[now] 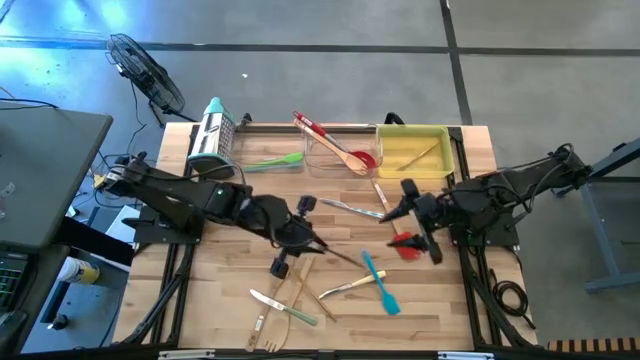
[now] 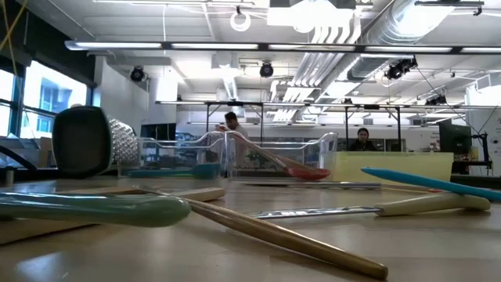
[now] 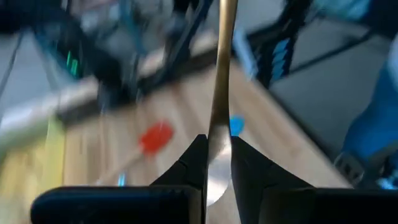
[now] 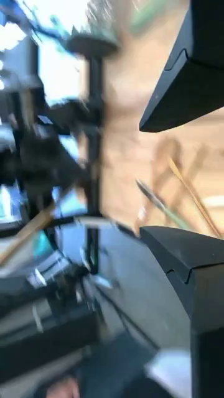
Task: Pick & Place Kitchen Items
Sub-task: Put the top gold knife into the yellow bin
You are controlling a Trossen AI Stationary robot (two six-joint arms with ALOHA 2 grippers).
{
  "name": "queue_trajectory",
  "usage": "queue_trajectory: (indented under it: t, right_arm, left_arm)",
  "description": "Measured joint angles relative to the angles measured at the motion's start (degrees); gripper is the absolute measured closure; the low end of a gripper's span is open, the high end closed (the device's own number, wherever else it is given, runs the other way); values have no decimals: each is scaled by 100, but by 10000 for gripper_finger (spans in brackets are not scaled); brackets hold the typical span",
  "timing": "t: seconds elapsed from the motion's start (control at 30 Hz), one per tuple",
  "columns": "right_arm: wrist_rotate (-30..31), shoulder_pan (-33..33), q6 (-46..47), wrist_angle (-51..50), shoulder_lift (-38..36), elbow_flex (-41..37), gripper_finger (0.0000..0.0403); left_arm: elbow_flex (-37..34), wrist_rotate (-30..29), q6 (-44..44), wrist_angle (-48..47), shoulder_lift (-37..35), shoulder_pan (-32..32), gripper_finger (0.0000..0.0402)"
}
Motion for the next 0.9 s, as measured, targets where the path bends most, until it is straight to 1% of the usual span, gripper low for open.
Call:
queue_trajectory:
  t: [0.1,0.17,0.23,0.3,0.4,0.47,0.53,0.63,0.83,0.9]
  right_arm:
    - [337,0,-417,543,31,-2,150]
    - [428,2,-387,1128,29,-2,150]
    - [310,1,-308,1622,-24,0,150]
    - [129,0,-421,1954,-74,0,150]
    - [-59,0,-716,2195,-85,2,150]
    - [-242,0,-933,2262,-61,2,150]
    - [-288,2,-1203,2321,-20,2,150]
    - [-284,1,-1577,2357,43,2,150]
    - [-345,-15,-1827,2514,160,0,150]
    - [-212,-15,-2050,2625,189,1,150]
  left_arm:
    - [0,385,149,520,0,118,366]
    - [0,557,150,838,0,230,366]
    - [0,902,189,1265,2,317,366]
    - [0,1362,247,1693,0,421,366]
    - [0,1899,282,2068,0,560,366]
    - [0,2158,281,2207,0,678,366]
    - [0,2370,274,2248,0,801,366]
    - [0,2462,163,2238,0,950,366]
    - [0,2601,9,2306,39,1162,366]
    - [0,2606,-6,2387,48,1224,366]
